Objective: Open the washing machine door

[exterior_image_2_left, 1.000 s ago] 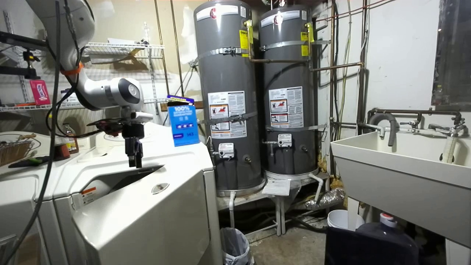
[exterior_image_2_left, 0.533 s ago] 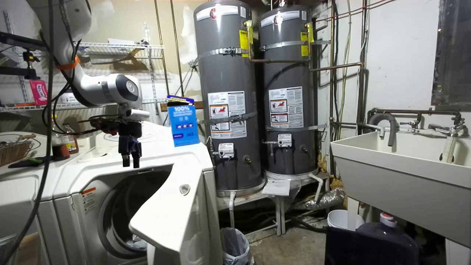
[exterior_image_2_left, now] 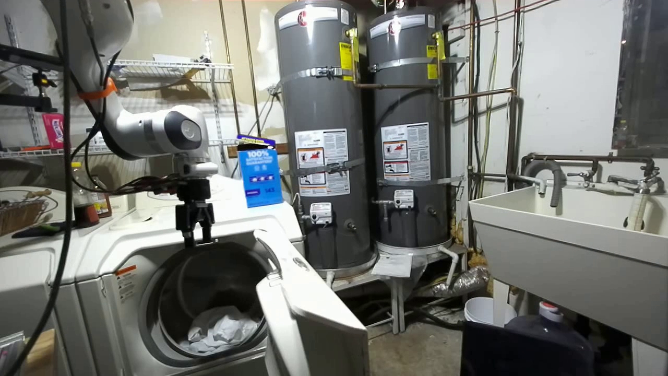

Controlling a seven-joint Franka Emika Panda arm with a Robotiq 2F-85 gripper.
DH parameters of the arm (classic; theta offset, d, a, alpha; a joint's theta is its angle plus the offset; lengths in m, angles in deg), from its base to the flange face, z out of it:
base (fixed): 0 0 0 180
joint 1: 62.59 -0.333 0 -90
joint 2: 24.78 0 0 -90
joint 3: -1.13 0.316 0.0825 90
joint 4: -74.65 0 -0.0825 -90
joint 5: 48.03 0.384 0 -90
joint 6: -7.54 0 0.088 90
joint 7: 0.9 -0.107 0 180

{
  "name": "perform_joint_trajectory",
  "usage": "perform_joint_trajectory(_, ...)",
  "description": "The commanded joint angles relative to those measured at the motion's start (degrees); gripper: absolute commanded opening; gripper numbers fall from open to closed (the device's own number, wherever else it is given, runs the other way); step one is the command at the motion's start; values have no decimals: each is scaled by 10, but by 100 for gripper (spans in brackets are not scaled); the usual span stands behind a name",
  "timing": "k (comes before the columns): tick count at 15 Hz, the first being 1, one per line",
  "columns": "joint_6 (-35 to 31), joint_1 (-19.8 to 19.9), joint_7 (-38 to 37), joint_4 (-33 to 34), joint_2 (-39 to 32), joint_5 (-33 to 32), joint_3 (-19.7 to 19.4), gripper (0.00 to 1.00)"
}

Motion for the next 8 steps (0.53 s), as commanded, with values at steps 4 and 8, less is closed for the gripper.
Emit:
perform_joint_trajectory(4, -105, 26, 60, -35, 25, 8, 36, 100)
perform_joint_trajectory(8, -119, 27, 172, -36, 35, 13, 67, 100)
